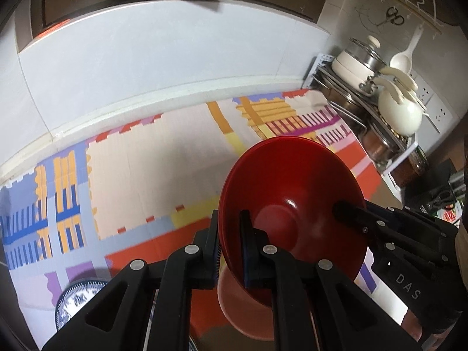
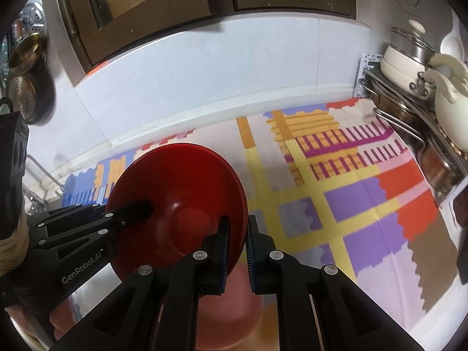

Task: Organize plates and bowls
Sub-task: 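Carry the red-and-black bowl with both grippers over the pink bowl, then lower the red-and-black bowl into the pink bowl and open both grippers, then close both grippers on the rim of the nested bowl stack, then carry the nested bowls with both grippers over the blue-and-white plates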

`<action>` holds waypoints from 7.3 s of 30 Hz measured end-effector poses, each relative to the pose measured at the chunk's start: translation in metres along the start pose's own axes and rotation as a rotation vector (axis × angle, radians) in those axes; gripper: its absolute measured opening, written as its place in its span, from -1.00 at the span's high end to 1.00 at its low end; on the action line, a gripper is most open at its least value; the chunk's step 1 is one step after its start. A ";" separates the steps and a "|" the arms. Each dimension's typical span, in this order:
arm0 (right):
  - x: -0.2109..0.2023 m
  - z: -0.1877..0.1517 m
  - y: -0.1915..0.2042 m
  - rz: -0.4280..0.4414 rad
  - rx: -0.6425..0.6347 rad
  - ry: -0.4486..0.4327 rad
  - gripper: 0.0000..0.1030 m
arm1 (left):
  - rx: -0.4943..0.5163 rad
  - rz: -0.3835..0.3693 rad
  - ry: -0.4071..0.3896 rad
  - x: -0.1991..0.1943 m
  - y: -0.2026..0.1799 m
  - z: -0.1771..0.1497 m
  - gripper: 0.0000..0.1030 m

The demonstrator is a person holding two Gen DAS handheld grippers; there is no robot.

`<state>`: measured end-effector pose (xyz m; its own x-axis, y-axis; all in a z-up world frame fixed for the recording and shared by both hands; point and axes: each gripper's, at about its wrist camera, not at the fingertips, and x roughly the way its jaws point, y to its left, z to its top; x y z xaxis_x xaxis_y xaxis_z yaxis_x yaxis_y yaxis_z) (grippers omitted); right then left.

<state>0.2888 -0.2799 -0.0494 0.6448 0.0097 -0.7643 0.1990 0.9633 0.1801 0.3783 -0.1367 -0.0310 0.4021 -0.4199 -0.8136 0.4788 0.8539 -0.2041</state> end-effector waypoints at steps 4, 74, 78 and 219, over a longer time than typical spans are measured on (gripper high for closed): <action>-0.006 -0.013 0.000 -0.006 0.004 0.004 0.77 | 0.006 -0.005 0.015 -0.002 -0.002 -0.013 0.77; 0.026 -0.084 -0.024 -0.004 0.045 0.168 0.37 | 0.181 0.090 0.174 0.023 -0.037 -0.070 -0.21; 0.019 -0.083 -0.021 -0.003 0.037 0.147 0.30 | 0.183 0.111 0.150 0.016 -0.031 -0.068 -0.21; 0.055 -0.103 0.199 0.216 -0.135 0.384 0.55 | -0.404 0.232 0.196 -0.062 0.168 -0.178 0.43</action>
<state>0.2884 -0.0600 -0.1194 0.3356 0.2885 -0.8968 -0.0246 0.9543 0.2978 0.2949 0.0878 -0.1120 0.2893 -0.1724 -0.9416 0.0383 0.9849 -0.1686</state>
